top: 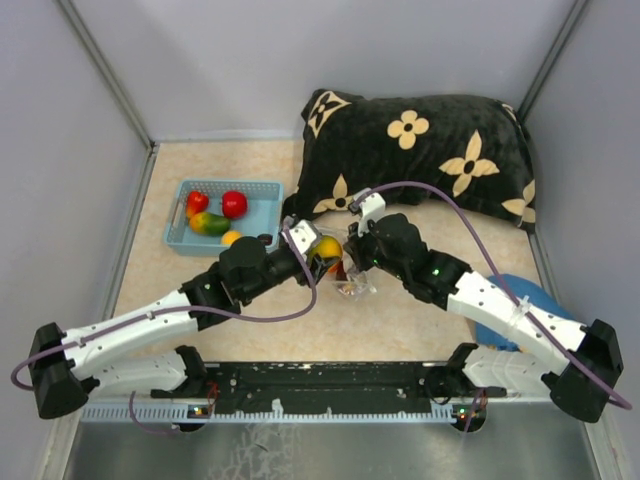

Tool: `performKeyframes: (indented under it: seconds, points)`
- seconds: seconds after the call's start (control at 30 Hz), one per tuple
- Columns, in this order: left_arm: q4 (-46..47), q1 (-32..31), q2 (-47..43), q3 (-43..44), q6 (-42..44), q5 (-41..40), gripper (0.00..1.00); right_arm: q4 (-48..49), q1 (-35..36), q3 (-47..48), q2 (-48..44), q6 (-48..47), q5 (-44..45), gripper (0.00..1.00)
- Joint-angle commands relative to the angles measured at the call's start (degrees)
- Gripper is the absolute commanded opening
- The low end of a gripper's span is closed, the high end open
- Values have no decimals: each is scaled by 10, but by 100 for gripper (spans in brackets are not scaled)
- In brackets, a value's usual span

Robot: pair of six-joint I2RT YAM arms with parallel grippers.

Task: Place the food in the zip-top bag and seal the zipper
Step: Place the fake fruit in the zipper food storage bag.

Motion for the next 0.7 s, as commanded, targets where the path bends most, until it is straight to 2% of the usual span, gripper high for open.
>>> performKeyframes:
  seconds: [0.0,0.2,0.37,0.67]
  points:
    - [-10,-16,10,32,71,-75,39,19,-4,33,-20,6,-4,0]
    - [-38,-43,68,56,106,-225,47,25,-4,30,-19,10,-13,0]
    - [-24,-52,109,75,82,-349,54,27,-4,29,-17,13,-21,0]
    - [52,-52,98,45,54,-367,76,28,-3,24,-20,19,-25,0]
